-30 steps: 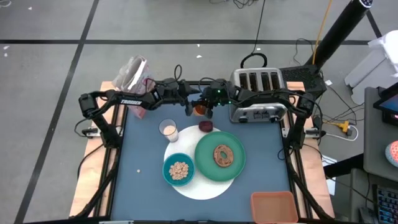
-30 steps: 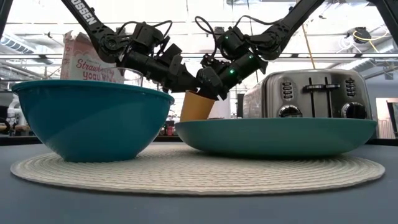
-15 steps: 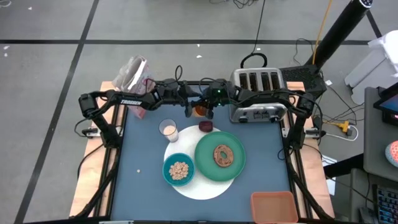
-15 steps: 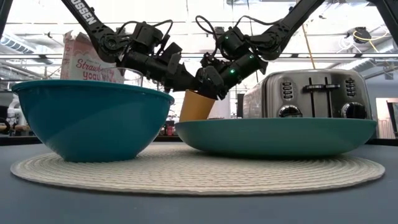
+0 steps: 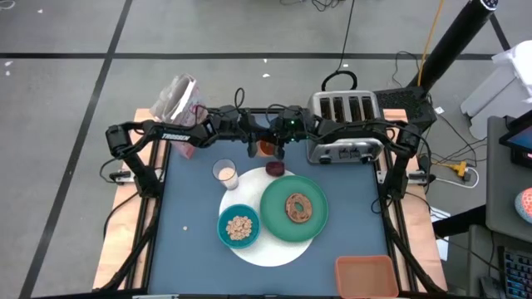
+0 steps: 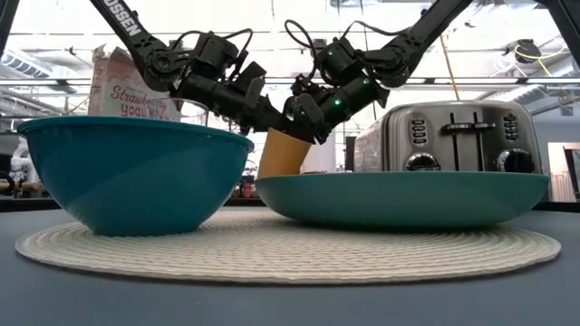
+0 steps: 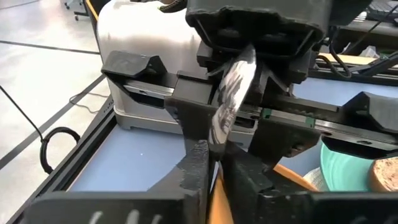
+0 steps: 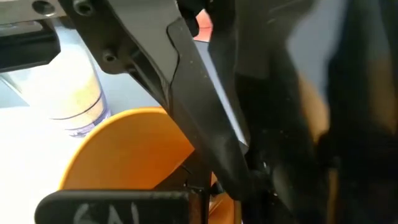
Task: Arrange a breakfast setting
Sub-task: Put the blue patterned spoon on the table to the left of the white placemat
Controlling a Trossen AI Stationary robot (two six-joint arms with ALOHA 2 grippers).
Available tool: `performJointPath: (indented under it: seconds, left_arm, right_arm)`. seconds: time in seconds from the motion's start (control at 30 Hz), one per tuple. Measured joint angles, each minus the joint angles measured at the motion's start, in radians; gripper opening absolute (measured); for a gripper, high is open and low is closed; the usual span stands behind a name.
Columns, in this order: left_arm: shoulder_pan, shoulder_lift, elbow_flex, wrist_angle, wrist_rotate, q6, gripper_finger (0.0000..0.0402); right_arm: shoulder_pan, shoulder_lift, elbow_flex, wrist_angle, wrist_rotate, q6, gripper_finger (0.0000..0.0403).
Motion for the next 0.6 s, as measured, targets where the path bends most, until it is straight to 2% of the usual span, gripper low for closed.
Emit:
performJointPath:
  seconds: [0.13, 0.2, 0.3, 0.6]
  left_arm:
    - [0.001, 0.0, 0.0, 0.001, -0.003, -0.028, 0.0019]
    - [0.004, 0.0, 0.0, 0.004, -0.008, -0.046, 0.001]
    - [0.005, 0.0, 0.001, 0.006, -0.016, -0.056, 0.0008]
    - [0.011, 0.0, 0.001, 0.008, -0.068, -0.075, 0.0005]
  right_arm:
    - [-0.001, 0.0, 0.0, -0.004, 0.013, 0.002, 0.0043]
    - [0.0, 0.0, 0.001, -0.003, 0.054, 0.029, 0.0043]
    - [0.001, 0.0, 0.002, 0.0, 0.125, 0.056, 0.0043]
    - [-0.003, 0.0, 0.002, -0.003, 0.155, 0.106, 0.0057]
